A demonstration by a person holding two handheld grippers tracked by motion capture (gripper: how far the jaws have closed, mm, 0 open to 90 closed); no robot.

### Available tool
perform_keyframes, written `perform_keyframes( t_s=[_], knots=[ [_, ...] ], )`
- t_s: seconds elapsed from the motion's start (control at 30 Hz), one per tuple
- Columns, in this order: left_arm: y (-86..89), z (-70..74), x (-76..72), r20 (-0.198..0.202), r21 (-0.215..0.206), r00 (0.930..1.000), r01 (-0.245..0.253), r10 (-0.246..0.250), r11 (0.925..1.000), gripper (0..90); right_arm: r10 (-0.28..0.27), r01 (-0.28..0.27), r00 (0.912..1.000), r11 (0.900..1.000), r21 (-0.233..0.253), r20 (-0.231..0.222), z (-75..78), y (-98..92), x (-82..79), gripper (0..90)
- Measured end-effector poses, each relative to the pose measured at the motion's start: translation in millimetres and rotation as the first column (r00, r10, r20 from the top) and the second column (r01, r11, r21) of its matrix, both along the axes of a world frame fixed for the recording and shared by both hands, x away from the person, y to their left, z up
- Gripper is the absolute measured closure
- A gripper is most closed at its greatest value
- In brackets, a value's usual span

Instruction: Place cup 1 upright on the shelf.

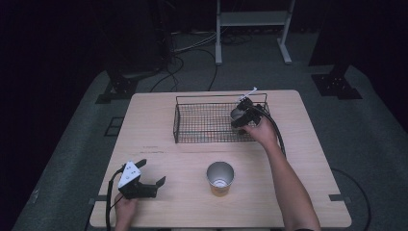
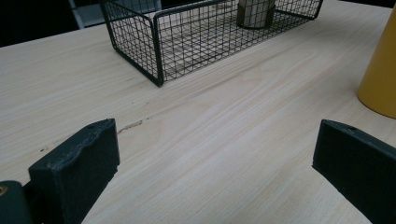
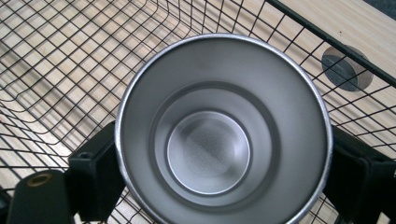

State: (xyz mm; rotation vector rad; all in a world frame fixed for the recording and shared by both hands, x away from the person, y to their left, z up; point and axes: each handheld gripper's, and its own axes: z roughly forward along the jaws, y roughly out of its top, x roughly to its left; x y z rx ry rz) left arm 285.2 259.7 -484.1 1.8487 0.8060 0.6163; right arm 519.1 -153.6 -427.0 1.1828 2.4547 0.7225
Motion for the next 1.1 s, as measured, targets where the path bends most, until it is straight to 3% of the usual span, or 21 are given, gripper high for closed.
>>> perform_keyframes(
  t_s=[0.37,0.57,0.8,1.1],
  knots=[
    [-0.1,0.0,-0.1,0.001,0.001,1.0000,0.000,0.000,1.0000,0.0,-0.015,0.014,0.9996,0.999,0.039,0.025,0.5,-4.3,-3.2,4.9],
    [-0.2,0.0,-0.1,0.000,0.001,1.0000,0.000,0.000,1.0000,0.0,-0.025,0.020,0.9979,0.997,0.075,0.059,7.4,-7.8,-5.5,2.7],
    [-0.1,0.0,0.0,0.000,0.002,1.0000,0.000,0.000,1.0000,0.0,-0.031,0.022,0.9972,0.991,0.133,0.068,16.5,-13.1,-8.8,2.7],
    [-0.3,0.0,0.0,0.000,0.003,1.0000,0.000,0.000,1.0000,0.0,-0.020,0.005,0.9943,0.989,0.145,0.105,32.1,-18.7,-19.7,2.8]
  ],
)
